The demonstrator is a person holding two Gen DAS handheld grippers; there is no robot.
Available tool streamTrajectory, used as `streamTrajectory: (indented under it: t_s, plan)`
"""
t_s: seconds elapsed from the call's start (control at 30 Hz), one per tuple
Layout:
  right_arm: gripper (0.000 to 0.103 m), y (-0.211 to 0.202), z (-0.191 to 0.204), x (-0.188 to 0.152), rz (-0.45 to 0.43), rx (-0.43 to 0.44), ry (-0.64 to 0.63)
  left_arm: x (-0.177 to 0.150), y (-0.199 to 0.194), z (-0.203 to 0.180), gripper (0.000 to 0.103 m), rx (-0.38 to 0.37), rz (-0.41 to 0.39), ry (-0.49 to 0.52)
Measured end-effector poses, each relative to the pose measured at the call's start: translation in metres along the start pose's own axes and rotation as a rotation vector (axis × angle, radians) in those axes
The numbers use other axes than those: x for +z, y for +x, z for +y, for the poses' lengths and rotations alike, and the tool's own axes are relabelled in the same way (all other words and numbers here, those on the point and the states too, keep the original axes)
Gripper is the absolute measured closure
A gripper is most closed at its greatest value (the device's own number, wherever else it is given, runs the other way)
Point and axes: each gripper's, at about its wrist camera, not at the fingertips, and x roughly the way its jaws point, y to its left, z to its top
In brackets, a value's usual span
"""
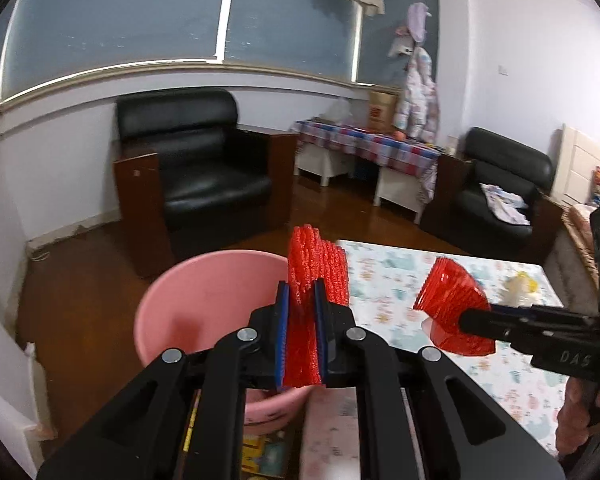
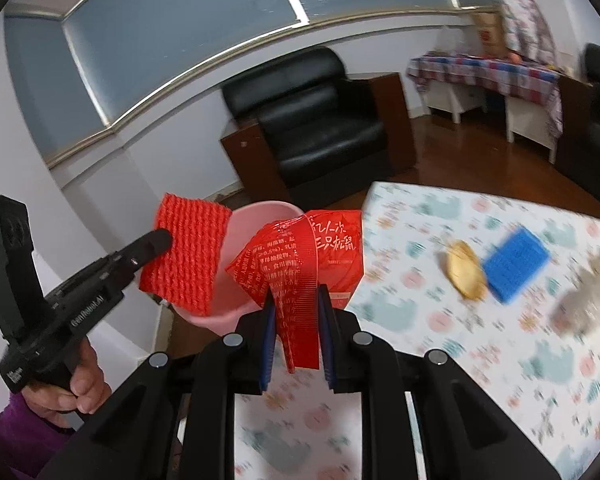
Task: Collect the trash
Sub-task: 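Carry the red mesh sleeve and red bag with both tools over the pink bucket, then open both tools to drop the red items into the bucket, then move both open tools back over the table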
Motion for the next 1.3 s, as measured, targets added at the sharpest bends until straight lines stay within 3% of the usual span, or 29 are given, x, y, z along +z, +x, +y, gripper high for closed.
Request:
streamTrajectory:
  t_s: [0.5, 0.8, 0.83, 0.9, 0.97, 1.3]
  plan:
    - [0.084, 0.089, 0.040, 0.024, 0.118, 0.107, -0.009, -0.005, 0.014, 0.041, 0.092, 0.127, 0.023, -0.017]
    - [0.083, 0.125, 0.042, 0.024, 0.166, 0.095, 0.000, -0.008, 0.033, 0.056, 0.091, 0.163, 0.054, -0.026]
    - [0.083, 0.127, 0.041, 0.024, 0.164, 0.092, 0.000, -0.009, 0.035, 0.057, 0.090, 0.160, 0.062, -0.032]
    - [0.077, 0.131, 0.042, 0.026, 0.159, 0.089, -0.001, -0.009, 0.038, 0.061, 0.075, 0.153, 0.076, -0.044]
    - [0.075, 0.133, 0.041, 0.026, 0.157, 0.083, 0.003, -0.009, 0.040, 0.064, 0.067, 0.134, 0.084, -0.064]
    - [0.061, 0.130, 0.034, 0.025, 0.137, 0.081, 0.006, -0.008, 0.036, 0.062, 0.067, 0.127, 0.067, -0.051]
